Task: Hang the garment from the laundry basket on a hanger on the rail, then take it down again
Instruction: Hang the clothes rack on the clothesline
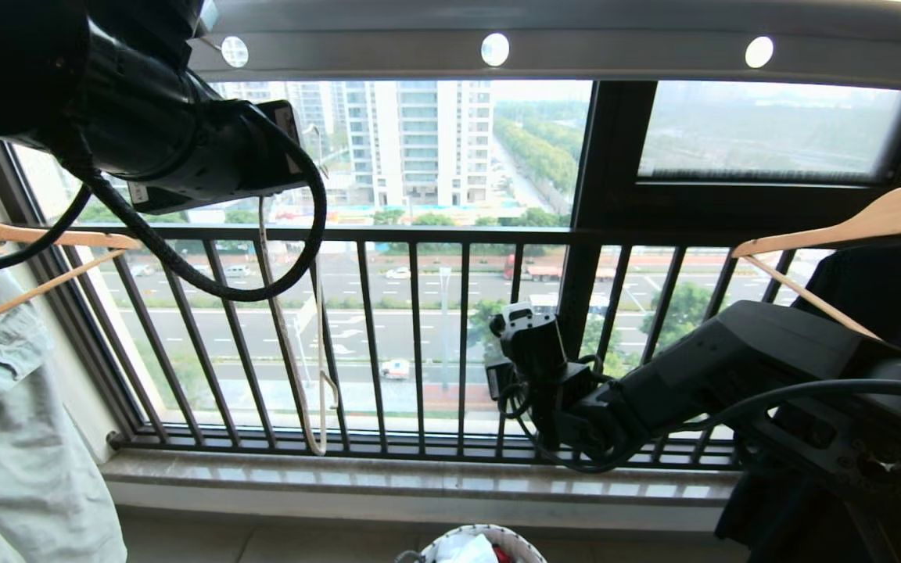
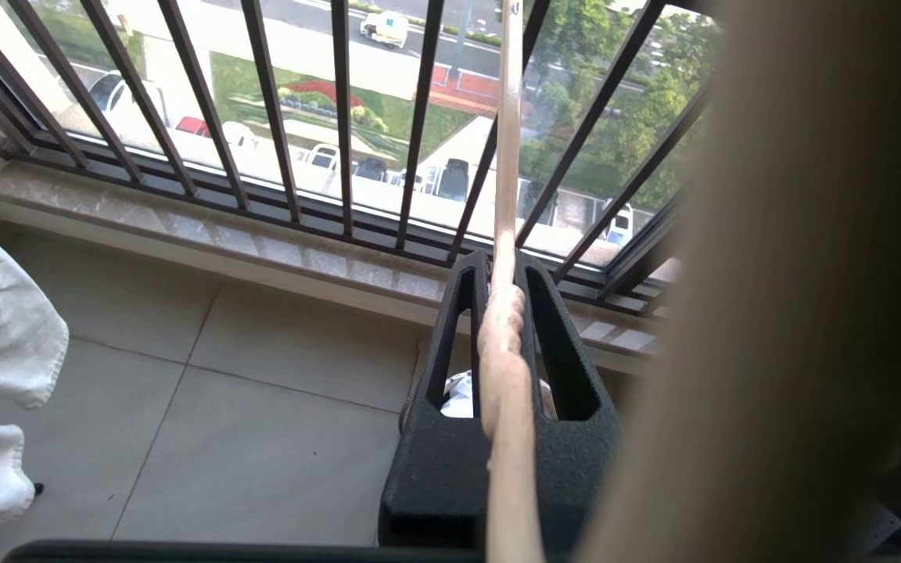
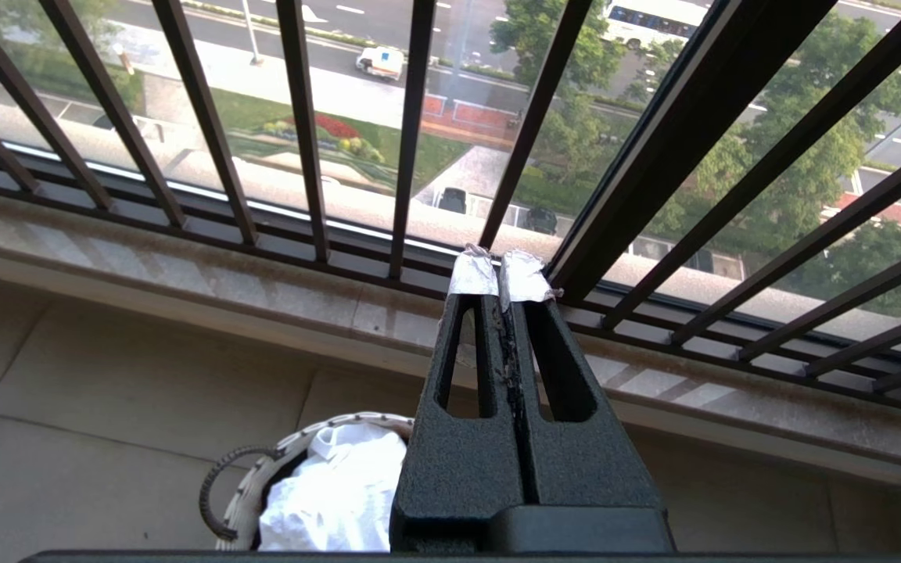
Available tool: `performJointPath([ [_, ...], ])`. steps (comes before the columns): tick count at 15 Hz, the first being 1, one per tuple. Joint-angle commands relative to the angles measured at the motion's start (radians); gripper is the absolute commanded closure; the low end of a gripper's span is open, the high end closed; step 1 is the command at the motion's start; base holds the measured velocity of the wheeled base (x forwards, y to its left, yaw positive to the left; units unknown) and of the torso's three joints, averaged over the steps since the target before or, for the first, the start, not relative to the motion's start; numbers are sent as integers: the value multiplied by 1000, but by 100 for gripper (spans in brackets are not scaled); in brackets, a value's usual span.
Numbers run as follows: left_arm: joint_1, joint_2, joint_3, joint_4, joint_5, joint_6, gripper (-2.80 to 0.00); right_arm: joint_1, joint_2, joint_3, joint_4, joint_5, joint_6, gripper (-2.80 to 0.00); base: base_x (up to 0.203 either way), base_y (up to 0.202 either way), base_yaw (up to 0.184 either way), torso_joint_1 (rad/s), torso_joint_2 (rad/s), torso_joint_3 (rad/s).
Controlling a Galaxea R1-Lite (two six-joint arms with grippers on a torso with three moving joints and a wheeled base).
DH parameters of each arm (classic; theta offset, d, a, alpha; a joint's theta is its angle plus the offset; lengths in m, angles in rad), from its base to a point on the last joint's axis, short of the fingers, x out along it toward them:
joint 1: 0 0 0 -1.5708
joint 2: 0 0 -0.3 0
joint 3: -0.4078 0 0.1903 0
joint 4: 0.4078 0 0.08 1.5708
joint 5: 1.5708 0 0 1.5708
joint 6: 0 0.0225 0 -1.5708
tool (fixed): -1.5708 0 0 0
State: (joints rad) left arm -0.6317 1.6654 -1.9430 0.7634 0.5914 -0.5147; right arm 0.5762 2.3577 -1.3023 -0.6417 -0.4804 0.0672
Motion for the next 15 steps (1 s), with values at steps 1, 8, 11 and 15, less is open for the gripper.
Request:
performJointPath([
  [1, 7, 10, -1, 2, 7, -4, 0, 1, 0, 0, -4, -3, 0, 0, 0, 0, 0, 0, 0, 0],
  [8, 9, 33, -1, -36, 5, 10, 0, 1, 0, 0, -4, -3, 0, 0, 0, 0, 0, 0, 0, 0],
  [11, 65, 65, -1, -52, 0, 14, 0, 1, 2, 0, -4, -3, -1, 0, 0, 0, 0, 0, 0, 0],
  [15, 123, 100, 0, -59, -88, 24, 0, 1, 9, -2, -4, -3, -3, 0, 0, 0, 0, 0, 0, 0],
])
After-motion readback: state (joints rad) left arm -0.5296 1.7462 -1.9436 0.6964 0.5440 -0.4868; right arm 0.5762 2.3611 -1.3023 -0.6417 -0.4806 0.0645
